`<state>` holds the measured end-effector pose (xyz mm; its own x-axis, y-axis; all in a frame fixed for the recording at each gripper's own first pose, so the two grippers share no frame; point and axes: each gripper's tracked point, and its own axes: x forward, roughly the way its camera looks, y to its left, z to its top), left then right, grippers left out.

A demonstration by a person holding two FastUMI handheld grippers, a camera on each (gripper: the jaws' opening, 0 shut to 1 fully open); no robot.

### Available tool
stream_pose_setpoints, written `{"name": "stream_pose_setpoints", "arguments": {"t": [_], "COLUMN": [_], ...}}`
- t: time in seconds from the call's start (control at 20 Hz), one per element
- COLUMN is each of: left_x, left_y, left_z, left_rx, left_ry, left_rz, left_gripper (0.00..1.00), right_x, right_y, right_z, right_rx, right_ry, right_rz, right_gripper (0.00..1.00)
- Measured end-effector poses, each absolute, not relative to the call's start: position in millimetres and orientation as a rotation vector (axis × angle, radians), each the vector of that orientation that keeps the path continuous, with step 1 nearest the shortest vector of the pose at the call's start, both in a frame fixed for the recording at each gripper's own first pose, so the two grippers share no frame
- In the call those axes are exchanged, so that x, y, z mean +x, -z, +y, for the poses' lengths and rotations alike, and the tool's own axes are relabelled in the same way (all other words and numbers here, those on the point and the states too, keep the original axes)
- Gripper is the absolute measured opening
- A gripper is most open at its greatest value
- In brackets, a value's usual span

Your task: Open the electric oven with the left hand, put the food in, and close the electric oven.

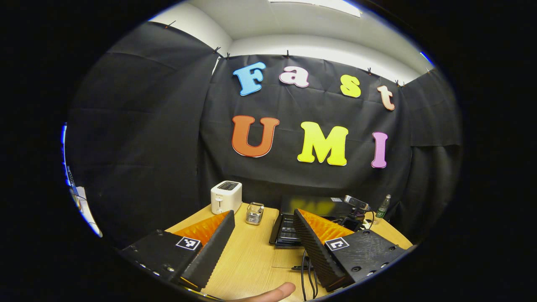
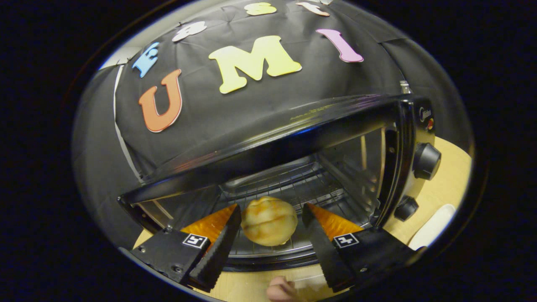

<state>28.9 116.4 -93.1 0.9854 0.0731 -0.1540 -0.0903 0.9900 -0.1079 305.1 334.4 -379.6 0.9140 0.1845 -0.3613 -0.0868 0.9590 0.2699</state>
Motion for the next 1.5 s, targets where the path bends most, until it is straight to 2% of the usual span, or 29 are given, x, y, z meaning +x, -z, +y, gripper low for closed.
{"name": "stream_pose_setpoints", "arguments": {"t": [0.3, 0.6, 0.65, 0.7, 1.0, 1.05, 1.1, 1.25, 1.3, 1.35, 1.5], "left_x": [14, 8, 8, 10, 21, 24, 26, 33, 35, 39, 39], "left_y": [92, 106, 108, 113, 155, 161, 167, 183, 192, 204, 237], "left_z": [111, 97, 94, 93, 64, 59, 54, 40, 31, 23, 2], "left_rx": [-0.092, -0.083, -0.081, -0.084, -0.082, -0.078, -0.074, -0.08, -0.08, -0.076, -0.057], "left_ry": [-0.09, -0.066, -0.064, -0.063, -0.012, 0.002, 0.01, 0.038, 0.051, 0.064, 0.103], "left_rz": [0.156, 0.197, 0.202, 0.212, 0.31, 0.328, 0.342, 0.365, 0.382, 0.406, 0.496], "left_gripper": [0.92, 0.92, 0.92, 0.92, 0.92, 0.92, 0.92, 0.92, 0.92, 0.92, 0.93], "right_x": [258, 205, 193, 186, 140, 133, 126, 105, 96, 88, 67], "right_y": [354, 280, 264, 251, 159, 145, 130, 91, 81, 73, 57], "right_z": [320, 283, 277, 268, 189, 178, 166, 137, 127, 119, 102], "right_rx": [0.313, 0.312, 0.323, 0.299, 0.153, 0.129, 0.099, 0.015, -0.013, -0.036, -0.094], "right_ry": [-0.212, -0.27, -0.29, -0.298, -0.21, -0.19, -0.171, -0.118, -0.103, -0.092, -0.081], "right_rz": [0.397, 0.285, 0.266, 0.249, 0.107, 0.095, 0.081, 0.026, 0.009, -0.003, -0.025], "right_gripper": [0.93, 0.93, 0.9, 1.0, 0.98, 0.9, 0.98, 0.98, 0.9, 0.98, 0.99]}}
